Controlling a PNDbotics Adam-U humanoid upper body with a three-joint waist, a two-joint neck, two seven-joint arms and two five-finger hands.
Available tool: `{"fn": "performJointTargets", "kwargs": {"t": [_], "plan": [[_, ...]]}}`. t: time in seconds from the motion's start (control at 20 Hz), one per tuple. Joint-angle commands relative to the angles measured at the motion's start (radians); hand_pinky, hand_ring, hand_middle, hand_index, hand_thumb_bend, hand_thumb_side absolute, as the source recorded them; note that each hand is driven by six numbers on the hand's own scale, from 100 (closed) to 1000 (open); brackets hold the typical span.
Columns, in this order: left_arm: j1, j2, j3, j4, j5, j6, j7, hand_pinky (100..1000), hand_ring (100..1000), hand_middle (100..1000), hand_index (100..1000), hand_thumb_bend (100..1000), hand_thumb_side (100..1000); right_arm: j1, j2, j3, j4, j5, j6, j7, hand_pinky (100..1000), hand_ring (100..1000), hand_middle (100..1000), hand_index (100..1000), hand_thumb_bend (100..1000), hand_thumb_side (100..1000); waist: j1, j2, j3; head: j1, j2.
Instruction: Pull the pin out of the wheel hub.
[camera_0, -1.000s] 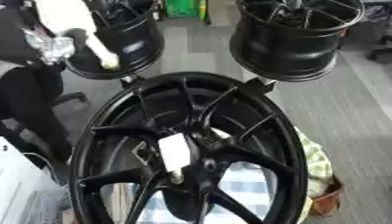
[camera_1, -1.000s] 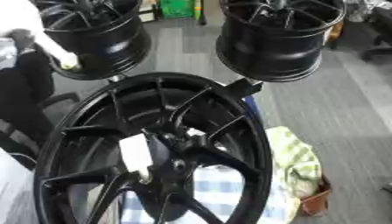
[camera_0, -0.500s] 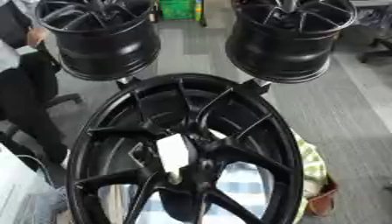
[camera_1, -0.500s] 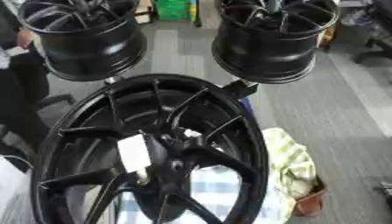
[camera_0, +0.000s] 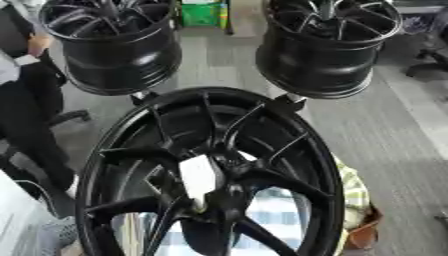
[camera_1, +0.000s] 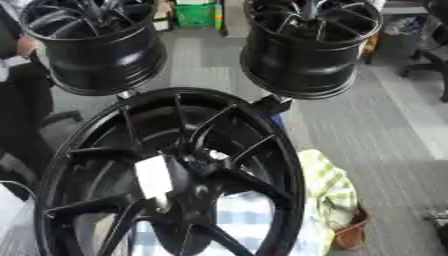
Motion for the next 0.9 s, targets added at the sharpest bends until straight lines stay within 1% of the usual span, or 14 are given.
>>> {"fn": "performJointTargets", "kwargs": {"t": [0.05, 0.1, 0.15, 0.2, 0.25, 0.3, 0.35, 0.4, 0.5, 0.7, 0.8, 0.9], "plan": [[-0.037, -0.001, -0.025, 0.052, -0.046, -0.044, -0.013, 683, 561, 393, 604, 100, 127, -0.019, -0.027, -0.007, -0.018, 0.006, 0.0, 0.002, 789, 658, 556, 716, 398, 333, 0.002, -0.016, -0.001, 0.004, -0.016], [-0.044, -0.009, -0.034, 0.063, -0.061, -0.052, -0.018, 684, 564, 397, 607, 100, 121, -0.019, -0.026, -0.006, -0.018, 0.006, 0.0, 0.003, 789, 658, 555, 716, 398, 334, 0.002, -0.015, -0.002, 0.004, -0.017], [-0.051, -0.017, -0.04, 0.074, -0.075, -0.055, -0.022, 695, 590, 430, 640, 100, 110, -0.02, -0.026, -0.005, -0.017, 0.005, 0.0, 0.004, 789, 658, 555, 716, 398, 334, 0.001, -0.014, -0.003, 0.005, -0.017], [-0.058, -0.024, -0.044, 0.084, -0.087, -0.054, -0.025, 707, 611, 457, 662, 100, 128, -0.02, -0.026, -0.005, -0.016, 0.004, 0.0, 0.005, 789, 658, 555, 716, 398, 334, 0.001, -0.014, -0.004, 0.006, -0.018], [-0.063, -0.029, -0.047, 0.09, -0.097, -0.053, -0.025, 766, 735, 615, 785, 157, 363, -0.02, -0.026, -0.005, -0.016, 0.004, 0.0, 0.005, 789, 658, 555, 716, 398, 334, 0.001, -0.013, -0.004, 0.006, -0.018], [-0.066, -0.031, -0.049, 0.092, -0.108, -0.053, -0.022, 797, 793, 709, 845, 206, 468, -0.019, -0.026, -0.006, -0.015, 0.004, 0.0, 0.004, 789, 658, 555, 716, 397, 334, 0.001, -0.012, -0.006, 0.006, -0.018], [-0.068, -0.032, -0.05, 0.093, -0.121, -0.052, -0.016, 838, 853, 828, 907, 302, 598, -0.018, -0.026, -0.007, -0.015, 0.003, 0.0, 0.004, 789, 658, 554, 716, 397, 334, 0.001, -0.012, -0.006, 0.007, -0.017], [-0.07, -0.034, -0.049, 0.096, -0.135, -0.045, -0.006, 854, 873, 854, 921, 323, 614, -0.017, -0.025, -0.008, -0.015, 0.003, 0.0, 0.003, 789, 658, 554, 716, 397, 335, 0.002, -0.012, -0.007, 0.009, -0.016], [-0.074, -0.038, -0.043, 0.105, -0.15, -0.029, 0.011, 853, 872, 844, 920, 336, 612, -0.015, -0.024, -0.009, -0.015, 0.002, -0.001, 0.002, 789, 658, 554, 716, 396, 335, 0.002, -0.012, -0.008, 0.012, -0.014], [-0.076, -0.041, -0.036, 0.103, -0.137, -0.017, 0.037, 838, 845, 802, 902, 309, 611, -0.016, -0.025, -0.008, -0.016, 0.001, -0.001, 0.001, 789, 658, 554, 716, 396, 334, 0.003, -0.012, -0.007, 0.011, -0.013], [-0.078, -0.045, -0.031, 0.092, -0.117, -0.016, 0.049, 818, 818, 763, 878, 245, 615, -0.017, -0.026, -0.006, -0.015, 0.001, -0.001, 0.003, 789, 658, 554, 716, 406, 333, 0.002, -0.013, -0.006, 0.01, -0.013], [-0.084, -0.054, -0.018, 0.046, -0.07, -0.019, 0.066, 798, 802, 738, 850, 137, 626, -0.018, -0.028, -0.006, -0.014, 0.002, 0.0, 0.004, 788, 659, 554, 716, 432, 325, 0.0, -0.013, -0.005, 0.009, -0.011]]}}
